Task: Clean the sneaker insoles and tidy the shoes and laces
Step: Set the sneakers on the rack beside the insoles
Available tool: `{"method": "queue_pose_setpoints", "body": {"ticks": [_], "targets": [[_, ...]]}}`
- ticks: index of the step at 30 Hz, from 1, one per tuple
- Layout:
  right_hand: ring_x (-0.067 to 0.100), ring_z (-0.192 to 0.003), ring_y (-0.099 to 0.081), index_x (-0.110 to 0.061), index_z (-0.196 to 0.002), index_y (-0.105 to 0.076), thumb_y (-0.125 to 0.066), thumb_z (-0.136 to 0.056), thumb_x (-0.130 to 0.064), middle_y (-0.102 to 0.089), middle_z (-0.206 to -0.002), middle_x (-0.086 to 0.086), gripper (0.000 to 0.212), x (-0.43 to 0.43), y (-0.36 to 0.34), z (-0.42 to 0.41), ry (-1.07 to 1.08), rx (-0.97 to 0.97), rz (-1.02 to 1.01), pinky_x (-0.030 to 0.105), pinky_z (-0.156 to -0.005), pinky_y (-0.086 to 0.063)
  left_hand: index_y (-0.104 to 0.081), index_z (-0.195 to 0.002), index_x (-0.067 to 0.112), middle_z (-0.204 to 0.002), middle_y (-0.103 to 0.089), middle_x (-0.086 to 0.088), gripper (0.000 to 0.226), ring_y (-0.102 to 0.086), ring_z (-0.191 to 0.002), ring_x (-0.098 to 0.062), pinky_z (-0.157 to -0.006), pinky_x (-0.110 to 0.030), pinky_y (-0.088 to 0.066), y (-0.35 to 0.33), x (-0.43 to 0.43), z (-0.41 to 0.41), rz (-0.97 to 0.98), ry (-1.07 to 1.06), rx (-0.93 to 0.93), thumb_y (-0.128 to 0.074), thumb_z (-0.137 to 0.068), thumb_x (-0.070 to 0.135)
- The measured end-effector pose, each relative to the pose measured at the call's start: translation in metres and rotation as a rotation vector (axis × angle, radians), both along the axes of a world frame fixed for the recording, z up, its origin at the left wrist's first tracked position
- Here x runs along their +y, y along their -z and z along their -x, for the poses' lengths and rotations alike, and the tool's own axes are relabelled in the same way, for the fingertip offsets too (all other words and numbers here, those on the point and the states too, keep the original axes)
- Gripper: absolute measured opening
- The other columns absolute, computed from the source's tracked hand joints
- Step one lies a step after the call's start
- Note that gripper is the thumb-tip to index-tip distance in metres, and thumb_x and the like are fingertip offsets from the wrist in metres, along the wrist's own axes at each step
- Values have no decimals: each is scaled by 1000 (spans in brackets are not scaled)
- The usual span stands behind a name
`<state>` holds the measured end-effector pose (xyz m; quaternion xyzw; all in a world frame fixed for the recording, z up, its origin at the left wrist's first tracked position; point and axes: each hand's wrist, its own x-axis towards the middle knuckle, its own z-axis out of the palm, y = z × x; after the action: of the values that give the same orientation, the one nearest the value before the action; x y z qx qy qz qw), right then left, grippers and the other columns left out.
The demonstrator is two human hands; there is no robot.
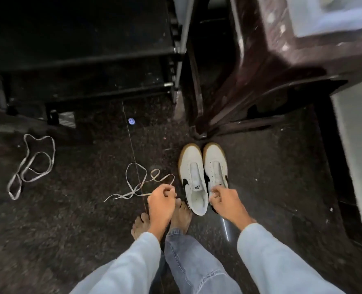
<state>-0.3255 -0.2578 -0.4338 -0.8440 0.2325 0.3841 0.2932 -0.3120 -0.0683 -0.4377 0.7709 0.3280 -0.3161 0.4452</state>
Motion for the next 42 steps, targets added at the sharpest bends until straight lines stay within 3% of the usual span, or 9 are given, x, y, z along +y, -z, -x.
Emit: {"method": "queue_pose_setpoints", "body": {"ticks": [5, 10, 15, 21, 26, 30, 34, 40, 42], "targets": [[31, -100, -64, -7, -119, -63, -62, -90, -13, -68, -109, 14, 30, -1, 100, -12, -143, -100, 101, 39, -88, -53, -73, -108, 8, -92, -77, -5, 17, -71, -84, -14, -87, -27, -59, 103, -27, 19, 25, 97, -30, -67, -93, 13], [29, -93, -65, -10, -104, -62, -58, -93, -20, -67, -101, 9, 16, 9, 157, 4, -205, -127, 221, 38, -78, -53, -66, -128, 9, -123, -74, -10, 46, -70, -115, -24, -99, -29, -53, 157, -58, 31, 13, 110, -15, -75, -88, 30], [23, -82, -66, -13, -95, -64, -53, -94, -17, -69, -90, 5, 12, 12, 167, 15, -147, -153, 246, 31, -70, -52, -77, -93, 10, -91, -79, -11, 26, -73, -83, -29, -66, -22, -41, 165, -65, 37, -114, 189, -50, -69, -91, 34], [25, -71, -64, -12, -88, -67, -52, -94, -12, -70, -79, 6, 16, 15, 134, 6, -137, -250, 187, 37, -65, -56, -66, -63, 8, -58, -69, -10, 35, -48, -50, -19, -53, -33, -45, 155, -50, 34, -42, 89, -71, -68, -92, 28], [32, -68, -64, -11, -83, -66, -54, -93, -14, -68, -73, 10, 16, 24, 84, -7, -206, -244, 193, 42, -66, -57, -53, -49, 16, -44, -48, 7, 43, -33, -41, -1, -45, -17, -29, 93, -35, 24, -12, 70, -114, -68, -90, 19], [23, -64, -64, -12, -81, -67, -58, -93, -18, -69, -71, 6, 16, 33, 21, -7, -206, -351, 135, 41, -62, -57, -52, -54, 5, -47, -41, 3, 46, -26, -54, -5, -46, -25, -26, 35, -18, 24, -12, 55, -198, -68, -91, 27], [13, -67, -65, -15, -90, -72, -64, -91, -17, -72, -76, -1, 9, 44, -60, -9, -119, -471, 79, 32, -65, -56, -66, -67, 6, -54, -62, -11, 43, -33, -54, -2, -50, -37, -40, -44, 2, 18, -14, 92, -303, -61, -95, 39], [3, -75, -68, -22, -107, -75, -74, -87, -20, -74, -88, -12, 20, 71, -182, -21, 16, -587, -41, 31, -70, -60, -78, -98, 36, -65, -75, 14, 24, -47, -54, 7, -54, -27, -52, -176, 40, -2, -77, 101, -410, -60, -93, 52], [1, -75, -68, -25, -107, -76, -76, -85, -22, -74, -87, -14, 22, 81, -217, -29, 17, -643, -60, 29, -70, -60, -78, -104, 42, -69, -76, 23, 16, -57, -55, 11, -57, -19, -55, -213, 52, -10, -89, 63, -480, -70, -90, 43]]}}
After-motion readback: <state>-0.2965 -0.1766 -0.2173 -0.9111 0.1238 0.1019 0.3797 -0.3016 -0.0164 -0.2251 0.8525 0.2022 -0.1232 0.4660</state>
